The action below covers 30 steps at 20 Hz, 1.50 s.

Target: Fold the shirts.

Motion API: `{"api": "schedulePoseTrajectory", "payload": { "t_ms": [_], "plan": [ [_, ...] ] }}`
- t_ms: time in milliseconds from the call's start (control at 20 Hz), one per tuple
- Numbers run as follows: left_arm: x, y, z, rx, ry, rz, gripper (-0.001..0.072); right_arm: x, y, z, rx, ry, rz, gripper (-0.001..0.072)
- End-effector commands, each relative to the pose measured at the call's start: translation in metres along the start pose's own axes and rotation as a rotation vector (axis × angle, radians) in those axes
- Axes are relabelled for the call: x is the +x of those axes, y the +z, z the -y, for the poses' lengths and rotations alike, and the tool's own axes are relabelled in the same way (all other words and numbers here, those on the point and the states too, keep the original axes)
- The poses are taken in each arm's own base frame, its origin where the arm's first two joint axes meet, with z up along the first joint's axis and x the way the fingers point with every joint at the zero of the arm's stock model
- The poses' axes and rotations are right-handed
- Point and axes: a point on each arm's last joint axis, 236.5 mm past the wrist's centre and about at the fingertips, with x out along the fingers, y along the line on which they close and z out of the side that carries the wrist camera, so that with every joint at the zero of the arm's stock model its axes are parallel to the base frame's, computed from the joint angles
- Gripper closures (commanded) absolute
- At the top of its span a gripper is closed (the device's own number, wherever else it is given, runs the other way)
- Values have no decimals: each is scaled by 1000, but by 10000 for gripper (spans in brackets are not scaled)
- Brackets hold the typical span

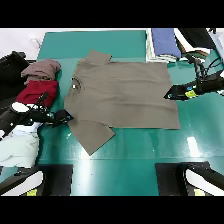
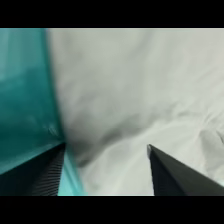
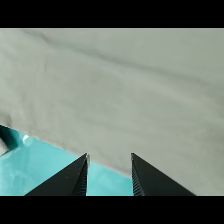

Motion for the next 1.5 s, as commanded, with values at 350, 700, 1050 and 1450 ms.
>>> {"api": "schedulePoseTrajectory", "payload": {
  "t_ms": [350,700,1050,1450],
  "plan": [
    [-18,25,56,187,-44,26,678,5,-87,102,367,-89,-85,333],
    [-27,37,65,208,-51,58,677,39,-178,165,737,-61,-178,246],
    [-27,37,65,203,-53,58,677,74,-125,154,775,100,-41,283],
    [-74,57,104,307,-90,155,678,67,-84,96,403,89,-42,696]
  ]
}}
